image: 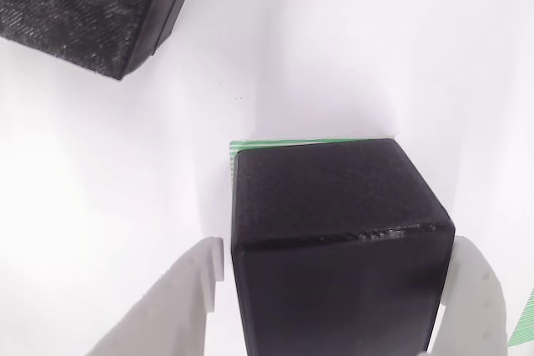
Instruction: Stack 3 Blocks on the chosen place.
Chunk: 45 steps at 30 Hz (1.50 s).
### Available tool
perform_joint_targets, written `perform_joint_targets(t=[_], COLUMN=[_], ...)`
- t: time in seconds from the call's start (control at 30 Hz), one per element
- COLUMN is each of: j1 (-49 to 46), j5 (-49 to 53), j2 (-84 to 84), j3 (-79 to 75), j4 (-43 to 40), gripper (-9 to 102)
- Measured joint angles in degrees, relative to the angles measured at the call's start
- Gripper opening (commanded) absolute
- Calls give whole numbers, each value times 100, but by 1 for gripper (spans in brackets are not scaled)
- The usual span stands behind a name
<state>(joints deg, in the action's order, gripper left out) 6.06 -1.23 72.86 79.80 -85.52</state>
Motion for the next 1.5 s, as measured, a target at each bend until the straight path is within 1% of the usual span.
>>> perform_joint_targets(t=[0.27, 0.4, 0.53, 0.77, 0.9, 1.1, 1.3, 1.5], j1=[-132, -53, 308, 1257, 1617, 2136, 2408, 2654], j5=[185, 809, 1327, 1503, 1072, 97, -809, -1125], j2=[202, 888, 1521, 1450, 853, -105, -580, -773], j3=[-35, -35, -35, -62, -413, -1521, -2479, -2654], j4=[-9, 0, -9, -9, -18, -35, -325, -404], gripper=[32, 32, 33, 33, 33, 33, 33, 33])
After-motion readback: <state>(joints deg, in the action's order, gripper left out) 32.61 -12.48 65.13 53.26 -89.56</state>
